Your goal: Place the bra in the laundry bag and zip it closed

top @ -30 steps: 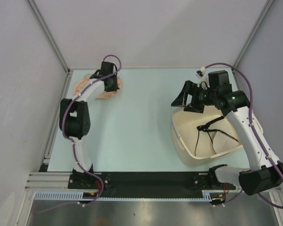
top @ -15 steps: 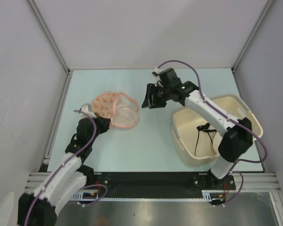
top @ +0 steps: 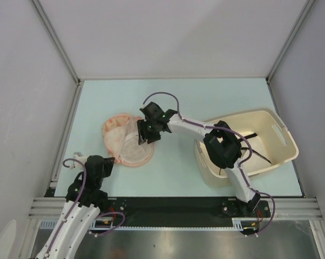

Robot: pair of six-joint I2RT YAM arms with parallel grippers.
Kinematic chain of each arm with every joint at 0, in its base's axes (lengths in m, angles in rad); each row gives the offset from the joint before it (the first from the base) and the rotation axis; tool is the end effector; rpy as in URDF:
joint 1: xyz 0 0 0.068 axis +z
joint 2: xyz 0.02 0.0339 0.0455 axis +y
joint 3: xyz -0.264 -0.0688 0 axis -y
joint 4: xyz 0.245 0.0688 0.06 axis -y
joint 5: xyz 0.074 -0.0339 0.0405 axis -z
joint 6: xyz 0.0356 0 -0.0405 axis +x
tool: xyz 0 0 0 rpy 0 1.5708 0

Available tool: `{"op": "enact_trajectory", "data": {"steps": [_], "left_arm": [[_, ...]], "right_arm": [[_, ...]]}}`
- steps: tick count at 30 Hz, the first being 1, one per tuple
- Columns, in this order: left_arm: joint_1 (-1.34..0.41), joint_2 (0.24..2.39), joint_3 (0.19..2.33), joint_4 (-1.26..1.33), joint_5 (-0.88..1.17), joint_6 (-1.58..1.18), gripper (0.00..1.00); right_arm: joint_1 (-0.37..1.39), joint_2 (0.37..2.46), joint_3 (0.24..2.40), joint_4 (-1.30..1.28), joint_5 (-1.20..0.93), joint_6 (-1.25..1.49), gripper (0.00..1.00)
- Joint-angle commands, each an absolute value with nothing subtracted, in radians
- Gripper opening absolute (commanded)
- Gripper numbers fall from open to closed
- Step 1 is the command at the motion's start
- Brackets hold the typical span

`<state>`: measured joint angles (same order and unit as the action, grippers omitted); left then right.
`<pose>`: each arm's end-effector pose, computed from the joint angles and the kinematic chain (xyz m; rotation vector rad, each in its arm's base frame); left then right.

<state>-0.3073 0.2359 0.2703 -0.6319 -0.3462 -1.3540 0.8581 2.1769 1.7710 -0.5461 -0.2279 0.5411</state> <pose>0.0942 -0.0172 0.1831 -1.2638 1.7868 -0.5944 0.3092 0.3701 0.2003 -0.5239 2.6517 0.7925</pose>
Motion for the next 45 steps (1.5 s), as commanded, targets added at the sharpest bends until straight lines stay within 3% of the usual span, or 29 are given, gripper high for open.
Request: {"op": "enact_trajectory", "data": {"steps": [1, 5, 12, 15, 16, 19, 20, 23, 28, 31, 34, 38, 43, 44, 45], "left_arm": [[-0.311, 0.198, 0.365, -0.896, -0.394, -1.572, 0.0], [-0.311, 0.126, 0.387, -0.952, -0.453, -1.595, 0.0], [-0.311, 0.138, 0.37, -1.061, -0.359, -1.718, 0.04], [-0.311, 0.166, 0.425, -1.061, -0.411, -1.606, 0.36], [-0.311, 0.185, 0.445, -1.065, -0.423, -1.577, 0.54], [-0.311, 0.265, 0.526, -1.109, -0.443, -1.479, 0.75], [-0.311, 0.29, 0.567, -1.124, -0.452, -1.442, 0.77], [-0.311, 0.302, 0.668, -1.14, -0.486, -1.326, 0.79], [-0.311, 0.371, 0.85, -1.171, -0.575, -1.148, 0.78], [-0.311, 0.408, 0.876, -0.965, -0.54, -0.903, 0.76], [-0.311, 0.509, 0.85, -0.735, -0.35, -0.74, 0.76], [-0.311, 0.696, 0.804, -0.554, -0.099, -0.759, 0.73], [-0.311, 0.922, 0.761, -0.385, 0.092, -0.862, 0.7], [-0.311, 0.952, 0.752, -0.368, 0.097, -0.882, 0.69], [-0.31, 1.004, 0.753, -0.348, 0.097, -0.882, 0.69]], "right_arm": [[0.882, 2.241, 1.874, -0.491, -0.247, 0.525, 0.52], [0.897, 2.308, 1.904, -0.511, -0.181, 0.531, 0.5], [0.897, 2.375, 1.924, -0.677, -0.002, 0.563, 0.4], [0.9, 2.338, 1.869, -0.728, 0.151, 0.577, 0.4], [0.896, 2.323, 1.82, -0.732, 0.175, 0.577, 0.4], [0.893, 2.27, 1.754, -0.775, 0.259, 0.591, 0.41], [0.887, 2.255, 1.708, -0.787, 0.302, 0.597, 0.42], [0.871, 2.148, 1.581, -0.773, 0.342, 0.607, 0.42], [0.896, 2.007, 1.543, -0.738, 0.292, 0.545, 0.44], [0.916, 1.954, 1.621, -0.745, 0.229, 0.494, 0.49], [0.913, 1.927, 1.76, -0.771, 0.137, 0.46, 0.56], [0.885, 1.899, 1.962, -0.909, 0.141, 0.434, 0.69], [0.717, 1.783, 2.008, -1.038, 0.121, 0.463, 0.78], [0.691, 1.754, 1.984, -1.063, 0.136, 0.462, 0.87], [0.668, 1.726, 1.968, -1.072, 0.144, 0.462, 0.89]]}}
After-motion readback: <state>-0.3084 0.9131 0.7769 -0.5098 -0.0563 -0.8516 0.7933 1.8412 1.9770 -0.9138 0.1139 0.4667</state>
